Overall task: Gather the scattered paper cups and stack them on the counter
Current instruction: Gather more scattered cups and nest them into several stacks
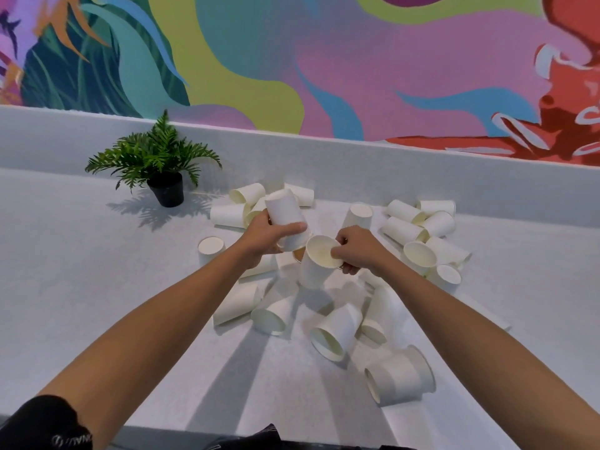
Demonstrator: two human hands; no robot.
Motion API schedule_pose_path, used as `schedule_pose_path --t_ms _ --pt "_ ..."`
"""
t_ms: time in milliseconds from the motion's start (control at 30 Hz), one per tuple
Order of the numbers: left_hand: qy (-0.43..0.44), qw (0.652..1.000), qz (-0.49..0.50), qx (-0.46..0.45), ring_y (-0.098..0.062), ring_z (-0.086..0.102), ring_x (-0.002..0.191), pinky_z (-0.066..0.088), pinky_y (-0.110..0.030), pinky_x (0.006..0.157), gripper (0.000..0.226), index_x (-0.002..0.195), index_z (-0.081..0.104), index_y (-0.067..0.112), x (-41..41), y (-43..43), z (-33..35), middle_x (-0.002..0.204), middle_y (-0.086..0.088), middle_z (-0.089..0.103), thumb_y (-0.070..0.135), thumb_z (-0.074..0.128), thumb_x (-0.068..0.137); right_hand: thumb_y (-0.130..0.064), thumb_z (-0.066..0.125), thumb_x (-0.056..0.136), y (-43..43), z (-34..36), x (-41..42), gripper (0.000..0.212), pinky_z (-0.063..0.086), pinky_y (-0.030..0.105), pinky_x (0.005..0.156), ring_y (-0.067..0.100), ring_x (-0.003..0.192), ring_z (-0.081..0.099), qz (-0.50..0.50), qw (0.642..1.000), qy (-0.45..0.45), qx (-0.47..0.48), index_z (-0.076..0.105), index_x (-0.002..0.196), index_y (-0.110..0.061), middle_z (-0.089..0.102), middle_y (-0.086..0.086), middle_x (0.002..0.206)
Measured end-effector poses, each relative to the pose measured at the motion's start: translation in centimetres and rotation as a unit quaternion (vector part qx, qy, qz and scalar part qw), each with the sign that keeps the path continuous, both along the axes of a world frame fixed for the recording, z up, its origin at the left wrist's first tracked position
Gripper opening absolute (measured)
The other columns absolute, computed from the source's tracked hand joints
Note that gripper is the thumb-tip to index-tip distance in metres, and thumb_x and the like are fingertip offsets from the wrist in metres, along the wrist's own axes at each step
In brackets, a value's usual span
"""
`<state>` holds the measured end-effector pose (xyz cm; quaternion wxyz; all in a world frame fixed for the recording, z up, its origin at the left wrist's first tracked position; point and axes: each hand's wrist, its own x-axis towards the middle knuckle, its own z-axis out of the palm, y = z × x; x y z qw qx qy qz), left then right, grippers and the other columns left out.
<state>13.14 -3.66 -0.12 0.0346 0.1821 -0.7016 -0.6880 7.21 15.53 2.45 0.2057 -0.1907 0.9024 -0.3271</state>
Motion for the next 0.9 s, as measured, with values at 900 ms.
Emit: schedule_pose_path --t_ms 900 --pt "-0.071 0.972 0.118 0.19 -0.039 0.066 0.099 0.058 -0.059 0.064 0.079 0.129 0.027 0.025 -1.1 4.8 2.3 0.122 -0.015 0.054 0.03 0.081 0.072 0.0 0.05 0.084 -3.0 -1.0 0.7 0.019 0.056 0.038 0.073 0.027 0.093 0.057 -0.155 0.973 -0.005 -0.173 0.04 0.096 -0.011 0.053 0.007 0.098"
